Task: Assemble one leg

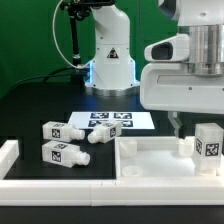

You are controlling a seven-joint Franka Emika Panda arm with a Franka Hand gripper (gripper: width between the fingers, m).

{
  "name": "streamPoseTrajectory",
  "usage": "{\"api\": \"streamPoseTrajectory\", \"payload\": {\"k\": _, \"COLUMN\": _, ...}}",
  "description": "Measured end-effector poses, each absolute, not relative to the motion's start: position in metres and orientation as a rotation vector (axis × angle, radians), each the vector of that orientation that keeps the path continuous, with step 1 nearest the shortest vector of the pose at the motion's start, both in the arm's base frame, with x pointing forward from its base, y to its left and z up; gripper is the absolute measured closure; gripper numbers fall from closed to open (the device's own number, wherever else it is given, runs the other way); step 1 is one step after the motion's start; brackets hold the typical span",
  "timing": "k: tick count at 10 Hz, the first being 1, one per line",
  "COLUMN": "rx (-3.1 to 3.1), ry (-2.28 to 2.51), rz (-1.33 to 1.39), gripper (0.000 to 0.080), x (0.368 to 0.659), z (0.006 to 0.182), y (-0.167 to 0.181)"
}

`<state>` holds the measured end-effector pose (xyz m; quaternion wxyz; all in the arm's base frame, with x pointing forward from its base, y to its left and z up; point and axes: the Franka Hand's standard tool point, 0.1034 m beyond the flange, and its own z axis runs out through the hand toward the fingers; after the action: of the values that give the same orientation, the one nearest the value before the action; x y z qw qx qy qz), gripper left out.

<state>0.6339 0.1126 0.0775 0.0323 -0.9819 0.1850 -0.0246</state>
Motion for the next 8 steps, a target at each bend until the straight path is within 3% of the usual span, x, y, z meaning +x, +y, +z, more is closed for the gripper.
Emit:
{"api": "streamPoseTrajectory", "payload": {"k": 1, "rx": -3.076, "ry": 0.334, "rz": -0.092, "gripper": 0.015, "x": 0.6363, "z": 0.0778, "y": 0.1164}}
{"api": "streamPoseTrajectory", "payload": {"k": 3, "rx": -3.073, "ry": 0.325, "rz": -0.09, "gripper": 0.015, "x": 0.6357, "z": 0.0773, "y": 0.1195}}
{"api": "streamPoseTrajectory", "payload": {"k": 5, "rx": -3.073, "ry": 0.327, "rz": -0.09, "gripper": 0.0408, "x": 0.6358, "z": 0.0772, "y": 0.1193}}
{"api": "streamPoseTrajectory", "payload": {"k": 6, "rx": -3.056, "ry": 0.437, "rz": -0.087, "gripper": 0.0408, "x": 0.6358, "z": 0.0772, "y": 0.1189}}
{"api": "streamPoseTrajectory", "payload": {"k": 7, "rx": -3.041, "ry": 0.526, "rz": -0.086, "gripper": 0.0509, "x": 0.6362, "z": 0.0773, "y": 0.1175}}
{"api": "streamPoseTrajectory", "payload": {"k": 8, "rx": -2.999, "ry": 0.715, "rz": -0.085, "gripper": 0.0509, "x": 0.6374, "z": 0.0783, "y": 0.1166}}
